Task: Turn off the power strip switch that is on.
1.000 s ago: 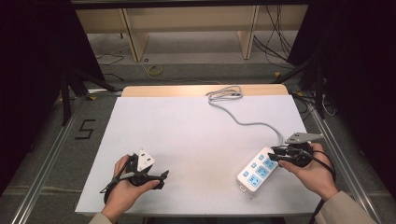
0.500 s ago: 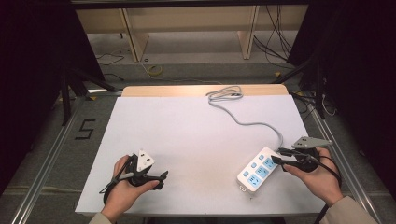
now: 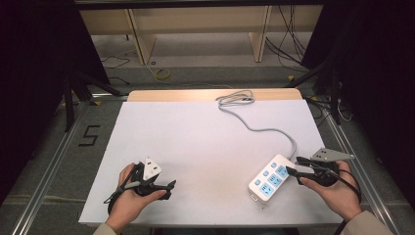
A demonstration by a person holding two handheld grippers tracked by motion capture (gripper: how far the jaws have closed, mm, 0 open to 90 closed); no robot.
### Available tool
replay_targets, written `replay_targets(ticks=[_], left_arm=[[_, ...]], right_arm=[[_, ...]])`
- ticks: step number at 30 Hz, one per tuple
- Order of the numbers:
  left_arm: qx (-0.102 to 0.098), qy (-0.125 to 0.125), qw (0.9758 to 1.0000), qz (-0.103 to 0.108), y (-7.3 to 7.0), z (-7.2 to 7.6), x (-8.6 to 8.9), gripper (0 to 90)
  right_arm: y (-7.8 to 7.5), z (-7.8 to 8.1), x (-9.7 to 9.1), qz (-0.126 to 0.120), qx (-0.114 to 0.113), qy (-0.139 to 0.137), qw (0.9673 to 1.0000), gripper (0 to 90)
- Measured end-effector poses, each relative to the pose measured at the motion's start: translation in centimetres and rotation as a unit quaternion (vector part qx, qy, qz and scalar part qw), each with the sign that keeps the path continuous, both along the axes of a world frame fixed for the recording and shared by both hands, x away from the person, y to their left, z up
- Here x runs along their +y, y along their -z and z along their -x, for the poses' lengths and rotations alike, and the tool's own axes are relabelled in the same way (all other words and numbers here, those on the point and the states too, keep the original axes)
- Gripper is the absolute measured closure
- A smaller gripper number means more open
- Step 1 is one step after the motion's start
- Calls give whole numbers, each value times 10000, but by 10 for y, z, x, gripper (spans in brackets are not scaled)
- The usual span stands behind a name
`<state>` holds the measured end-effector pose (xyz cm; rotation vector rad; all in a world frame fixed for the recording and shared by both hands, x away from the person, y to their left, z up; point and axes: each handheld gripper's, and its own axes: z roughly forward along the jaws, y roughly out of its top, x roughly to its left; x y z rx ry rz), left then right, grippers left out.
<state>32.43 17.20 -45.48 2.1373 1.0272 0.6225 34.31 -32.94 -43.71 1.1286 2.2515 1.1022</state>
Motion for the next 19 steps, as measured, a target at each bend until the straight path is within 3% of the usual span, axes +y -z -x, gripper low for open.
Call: replay_targets(ticks=[14, 19], left_arm=[[-26, 70, 10000, -53, -1, 0, -1, 108], [5, 157, 9999, 24, -1, 1, -7, 108]], right_arm=[[1, 5, 0, -9, -57, 97, 9999, 368], [0, 6, -1, -14, -66, 133, 9999, 360]])
